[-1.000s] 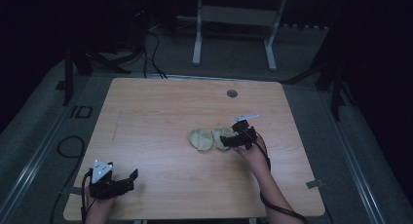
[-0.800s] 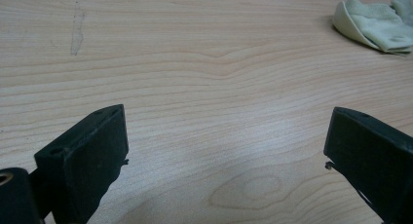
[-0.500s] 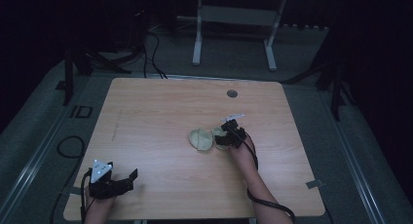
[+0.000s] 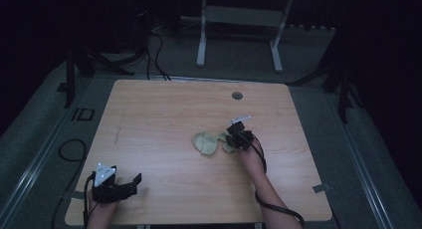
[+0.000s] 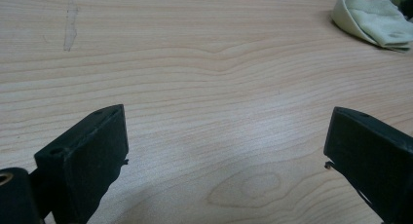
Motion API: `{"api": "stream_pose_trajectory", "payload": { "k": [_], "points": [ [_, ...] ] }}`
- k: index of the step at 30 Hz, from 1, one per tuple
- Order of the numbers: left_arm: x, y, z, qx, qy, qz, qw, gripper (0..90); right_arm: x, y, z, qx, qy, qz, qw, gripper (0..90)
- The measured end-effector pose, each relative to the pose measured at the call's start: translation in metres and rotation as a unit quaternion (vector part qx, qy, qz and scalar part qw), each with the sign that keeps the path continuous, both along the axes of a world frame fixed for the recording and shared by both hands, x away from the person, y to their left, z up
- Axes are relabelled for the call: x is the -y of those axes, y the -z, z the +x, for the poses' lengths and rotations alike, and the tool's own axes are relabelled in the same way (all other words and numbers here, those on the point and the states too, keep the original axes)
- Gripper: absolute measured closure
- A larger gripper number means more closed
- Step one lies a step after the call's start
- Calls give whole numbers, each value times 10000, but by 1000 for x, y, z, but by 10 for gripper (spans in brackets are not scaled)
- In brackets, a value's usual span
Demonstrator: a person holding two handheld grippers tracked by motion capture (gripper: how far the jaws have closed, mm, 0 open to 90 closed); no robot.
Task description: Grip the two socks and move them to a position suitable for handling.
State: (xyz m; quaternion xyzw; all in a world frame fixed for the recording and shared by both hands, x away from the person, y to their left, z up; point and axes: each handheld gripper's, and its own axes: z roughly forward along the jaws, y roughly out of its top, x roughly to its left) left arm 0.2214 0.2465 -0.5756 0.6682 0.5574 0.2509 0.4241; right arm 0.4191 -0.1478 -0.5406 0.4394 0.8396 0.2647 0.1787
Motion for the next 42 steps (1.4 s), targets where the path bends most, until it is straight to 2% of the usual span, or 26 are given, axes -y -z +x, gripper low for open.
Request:
{"api": "stream_pose_trajectory", "payload": {
  "k": [2, 3, 8, 10, 11, 12, 13, 15, 18, 20, 24, 25, 27, 29, 31, 32, 35, 36, 40, 42],
  "points": [
    [0, 0, 0, -5, 7, 6, 10000, 24, 1, -3, -1, 28, -9, -18, 10000, 785],
    [1, 0, 0, -3, 12, 11, 10000, 24, 7, -15, -8, 160, -68, -8, 9998, 785],
    [2, 0, 1, -6, 23, 34, 10000, 24, 15, -37, -21, 277, -162, 111, 9994, 785],
    [2, 0, 1, -3, 14, 45, 10000, 24, 15, -40, -23, 307, -199, 121, 9993, 785],
    [3, 0, 1, -6, 18, 33, 10000, 24, 15, -47, -32, 359, -271, 199, 9988, 785],
    [3, 0, 1, -6, 18, 33, 10000, 24, 15, -47, -32, 359, -271, 199, 9988, 785],
    [3, 0, 2, -10, 25, 45, 10000, 24, 14, -54, -44, 428, -357, 274, 9981, 785],
    [3, 0, 2, -17, 37, 38, 10000, 24, 13, -56, -49, 442, -393, 325, 9977, 785],
    [4, 0, 2, -11, 61, 56, 10000, 24, 6, -61, -75, 451, -712, 436, 9955, 784],
    [5, -1, 2, -5, 68, 55, 10000, 24, 4, -61, -79, 461, -788, 439, 9949, 784],
    [6, -2, 0, 22, 89, 63, 9999, 24, -7, -59, -113, 532, -1181, 537, 9901, 784],
    [6, -2, 0, 30, 94, 44, 9999, 24, -7, -59, -113, 532, -1181, 537, 9901, 784],
    [7, -3, 0, 7, 103, 58, 9999, 25, -12, -55, -130, 498, -1372, 553, 9877, 783],
    [9, -4, -1, 21, 142, 136, 9998, 30, -13, -54, -136, 501, -1421, 587, 9868, 783],
    [12, -5, -2, 99, 209, 183, 9996, 37, -17, -49, -145, 412, -1560, 528, 9855, 780],
    [13, -6, -3, 132, 225, 207, 9994, 41, -20, -41, -153, 321, -1647, 536, 9844, 780],
    [17, -8, -5, 238, 319, 192, 9990, 43, -24, -28, -159, 134, -1706, 501, 9840, 776],
    [19, -10, -6, 301, 449, 176, 9984, 44, -25, -23, -160, 79, -1697, 502, 9842, 775],
    [22, -9, -6, 292, 562, 170, 9978, 44, -27, -11, -161, -78, -1669, 508, 9846, 771],
    [24, -8, -6, 224, 644, 222, 9974, 45, -29, -5, -160, -146, -1674, 434, 9848, 767]
  ]
}}
